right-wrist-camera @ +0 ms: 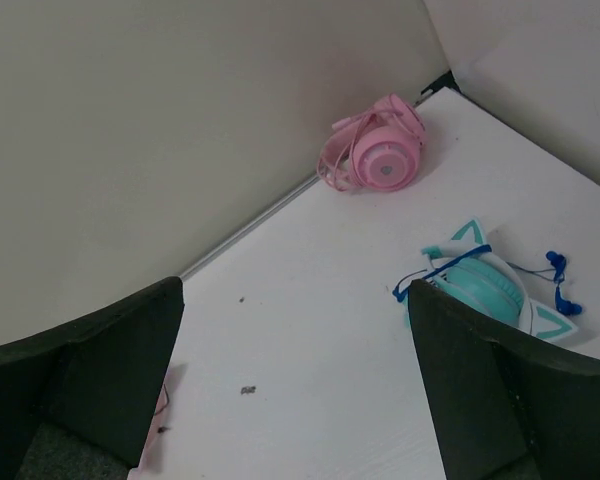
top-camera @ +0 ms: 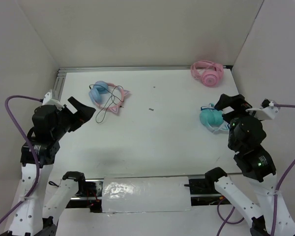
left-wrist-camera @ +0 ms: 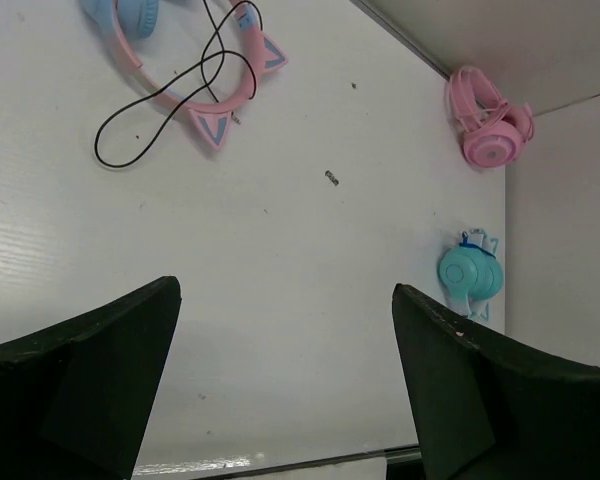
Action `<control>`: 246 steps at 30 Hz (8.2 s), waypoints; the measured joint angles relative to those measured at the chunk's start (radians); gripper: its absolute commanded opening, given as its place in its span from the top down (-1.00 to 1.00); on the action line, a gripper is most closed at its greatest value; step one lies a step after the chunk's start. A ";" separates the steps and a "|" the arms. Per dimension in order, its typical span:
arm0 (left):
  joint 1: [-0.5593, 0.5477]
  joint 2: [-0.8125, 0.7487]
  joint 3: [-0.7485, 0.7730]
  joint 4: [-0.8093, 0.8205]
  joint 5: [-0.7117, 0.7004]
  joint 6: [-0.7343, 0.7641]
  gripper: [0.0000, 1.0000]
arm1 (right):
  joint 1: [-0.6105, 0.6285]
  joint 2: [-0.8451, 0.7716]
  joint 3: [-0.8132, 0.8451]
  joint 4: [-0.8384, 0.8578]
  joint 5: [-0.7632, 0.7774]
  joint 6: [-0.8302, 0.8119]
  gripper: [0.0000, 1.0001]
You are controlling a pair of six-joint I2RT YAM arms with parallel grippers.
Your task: Wrap the headphones
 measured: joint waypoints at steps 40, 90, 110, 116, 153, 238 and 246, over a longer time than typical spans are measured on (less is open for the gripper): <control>0.113 1.270 0.415 0.199 -0.147 0.000 -0.92 | -0.012 0.253 -0.114 0.130 -0.007 -0.070 -0.99; -0.526 0.324 0.100 0.122 -0.352 0.009 1.00 | 0.247 -0.037 -0.666 0.763 -0.890 -0.247 -0.99; -0.558 0.282 0.060 0.114 -0.259 -0.098 1.00 | 0.297 0.363 -0.647 1.213 -0.967 -0.101 -0.88; -0.559 0.269 0.024 0.137 -0.241 -0.130 1.00 | 0.301 0.417 -0.595 1.244 -0.964 -0.071 0.99; -0.391 0.356 -0.141 -0.027 -0.377 -0.138 1.00 | 0.237 0.205 -0.114 0.039 0.152 0.082 0.49; -0.378 0.911 0.729 -0.271 -0.456 -0.803 1.00 | 0.743 1.094 -0.242 0.849 -0.519 -0.121 1.00; -0.362 0.986 0.719 -0.346 -0.488 -0.843 1.00 | 0.786 0.958 -0.201 0.572 -0.364 -0.124 1.00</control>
